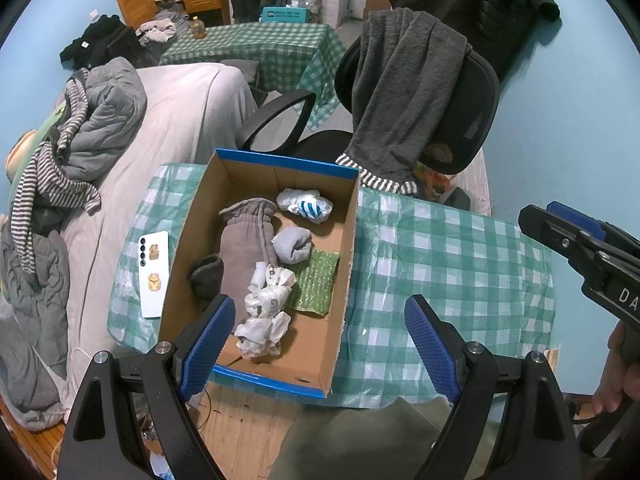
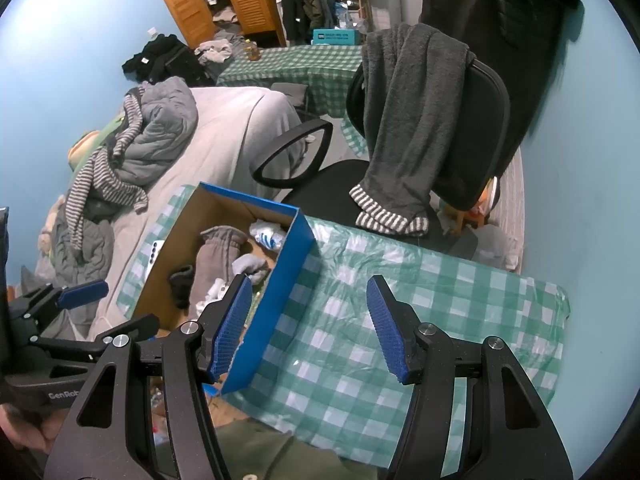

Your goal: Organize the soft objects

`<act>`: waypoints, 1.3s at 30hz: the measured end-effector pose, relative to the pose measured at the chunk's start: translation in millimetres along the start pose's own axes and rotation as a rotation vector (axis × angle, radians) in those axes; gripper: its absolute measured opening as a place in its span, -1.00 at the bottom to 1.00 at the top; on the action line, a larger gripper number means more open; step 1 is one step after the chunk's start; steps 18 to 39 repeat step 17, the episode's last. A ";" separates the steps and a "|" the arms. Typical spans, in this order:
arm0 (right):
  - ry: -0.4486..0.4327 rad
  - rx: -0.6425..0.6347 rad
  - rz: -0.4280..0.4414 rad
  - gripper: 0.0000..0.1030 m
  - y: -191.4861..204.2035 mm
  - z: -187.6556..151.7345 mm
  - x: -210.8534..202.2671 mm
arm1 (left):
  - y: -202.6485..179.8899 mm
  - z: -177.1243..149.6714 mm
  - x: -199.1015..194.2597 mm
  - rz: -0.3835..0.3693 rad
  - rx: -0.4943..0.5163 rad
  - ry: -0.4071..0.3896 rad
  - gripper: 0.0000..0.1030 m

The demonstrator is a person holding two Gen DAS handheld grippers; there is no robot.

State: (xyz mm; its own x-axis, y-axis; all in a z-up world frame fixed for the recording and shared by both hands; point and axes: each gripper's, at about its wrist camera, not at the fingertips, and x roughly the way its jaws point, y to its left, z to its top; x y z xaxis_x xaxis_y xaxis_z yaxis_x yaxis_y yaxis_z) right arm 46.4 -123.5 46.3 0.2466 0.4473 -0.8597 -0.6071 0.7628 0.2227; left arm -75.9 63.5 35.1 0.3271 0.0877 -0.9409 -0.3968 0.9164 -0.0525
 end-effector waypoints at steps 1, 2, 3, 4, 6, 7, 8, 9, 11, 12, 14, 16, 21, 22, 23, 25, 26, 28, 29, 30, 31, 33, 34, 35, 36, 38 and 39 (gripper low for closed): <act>0.000 0.000 0.000 0.14 0.0 0.0 0.0 | 0.1 -0.3 0.1 0.000 0.000 0.001 0.71; 0.001 0.000 0.000 0.14 0.2 -0.1 0.1 | 0.2 0.0 -0.1 0.000 0.000 0.001 0.71; 0.001 0.000 0.000 0.14 0.1 -0.2 0.0 | 0.3 0.1 -0.1 -0.001 -0.001 0.002 0.71; 0.001 0.000 0.001 0.14 0.8 -0.2 0.0 | 0.4 -1.0 -0.3 -0.001 -0.002 0.003 0.71; 0.000 0.001 0.000 0.14 0.1 -0.4 0.2 | 0.6 -2.9 -0.7 -0.003 -0.005 0.006 0.71; 0.001 0.001 0.000 0.14 0.1 -0.4 0.2 | 0.9 -3.7 -1.2 -0.003 -0.005 0.006 0.71; 0.001 0.001 0.000 0.14 0.3 -0.5 0.3 | 0.9 -3.7 -1.2 -0.003 -0.005 0.005 0.71; 0.001 0.000 0.001 0.14 1.1 -1.1 -0.6 | 1.0 -4.2 -1.7 -0.003 -0.004 0.003 0.71; 0.001 0.000 0.001 0.14 1.3 -1.1 -0.6 | 1.1 -4.4 -2.2 -0.002 -0.006 0.001 0.71; 0.001 -0.001 0.001 0.14 1.1 -1.1 -0.5 | 1.3 -4.5 -3.0 -0.003 -0.008 -0.001 0.71; 0.000 0.000 0.000 0.14 1.3 -1.1 -0.5 | 1.3 -4.0 -3.5 -0.004 -0.008 -0.002 0.71; 0.001 0.000 0.000 0.14 1.2 -1.1 -0.5 | 1.0 -2.6 -4.6 -0.004 -0.008 -0.002 0.71; 0.001 0.000 0.000 0.14 1.4 -1.1 -0.5 | 0.5 -2.7 -4.9 -0.004 -0.008 -0.002 0.71; 0.001 0.000 0.000 0.14 1.4 -1.1 -0.5 | 0.5 -2.7 -4.9 -0.004 -0.008 -0.002 0.71; 0.001 0.000 0.000 0.14 1.4 -1.1 -0.5 | 0.5 -2.7 -4.9 -0.004 -0.008 -0.002 0.71; 0.001 0.000 0.000 0.14 1.4 -1.1 -0.5 | 0.5 -2.7 -4.9 -0.004 -0.008 -0.002 0.71; 0.001 0.000 0.000 0.14 1.4 -1.1 -0.5 | 0.5 -2.7 -4.9 -0.004 -0.008 -0.002 0.71; 0.001 0.000 0.000 0.14 1.4 -1.1 -0.5 | 0.5 -2.7 -4.9 -0.004 -0.008 -0.002 0.71; 0.001 0.000 0.000 0.14 1.4 -1.1 -0.5 | 0.5 -2.7 -4.9 -0.004 -0.008 -0.002 0.71; 0.001 0.000 0.000 0.14 1.4 -1.1 -0.5 | 0.5 -2.7 -4.9 -0.004 -0.008 -0.002 0.71; 0.001 0.000 0.000 0.14 1.4 -1.1 -0.5 | 0.5 -2.7 -4.9 -0.004 -0.008 -0.002 0.71; 0.001 0.000 0.000 0.14 1.4 -1.1 -0.5 | 0.5 -2.7 -4.9 -0.004 -0.008 -0.002 0.71; 0.001 0.000 0.000 0.14 1.4 -1.1 -0.5 | 0.5 -2.7 -4.9 -0.004 -0.008 -0.002 0.71; 0.001 0.000 0.000 0.14 1.4 -1.1 -0.5 | 0.5 -2.7 -4.9 -0.004 -0.008 -0.002 0.71; 0.001 0.000 0.000 0.14 1.4 -1.1 -0.5 | 0.5 -2.7 -4.9 -0.004 -0.008 -0.002 0.71; 0.001 0.000 0.000 0.14 1.4 -1.1 -0.5 | 0.5 -2.7 -4.9 -0.004 -0.008 -0.002 0.71; 0.001 0.000 0.000 0.14 1.4 -1.1 -0.5 | 0.5 -2.7 -4.9 -0.004 -0.008 -0.002 0.71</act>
